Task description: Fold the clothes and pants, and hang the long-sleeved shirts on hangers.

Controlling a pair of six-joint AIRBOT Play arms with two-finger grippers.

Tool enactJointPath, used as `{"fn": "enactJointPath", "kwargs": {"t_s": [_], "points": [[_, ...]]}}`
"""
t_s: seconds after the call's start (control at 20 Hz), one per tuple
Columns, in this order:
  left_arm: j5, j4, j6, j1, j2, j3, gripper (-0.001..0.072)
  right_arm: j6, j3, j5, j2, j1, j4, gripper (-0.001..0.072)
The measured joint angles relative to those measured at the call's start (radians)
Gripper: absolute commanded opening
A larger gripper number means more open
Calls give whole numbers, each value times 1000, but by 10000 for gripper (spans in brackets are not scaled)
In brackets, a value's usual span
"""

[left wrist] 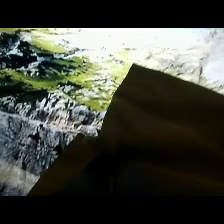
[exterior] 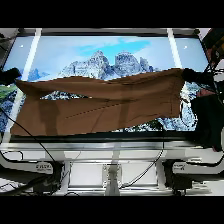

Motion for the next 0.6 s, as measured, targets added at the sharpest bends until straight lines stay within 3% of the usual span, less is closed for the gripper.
{"fn": "enactJointPath", "kwargs": {"t_s": [0.3,0.4,0.6], "points": [[392,-270,25,-30,8,42,18,3,0,-20,-2,29,1,32],[405,-269,80,-43,15,56,17,4,0,-22,-2,37,3,32],[239,-106,159,-49,15,5,17,5,0,-9,-2,46,4,32]]}}
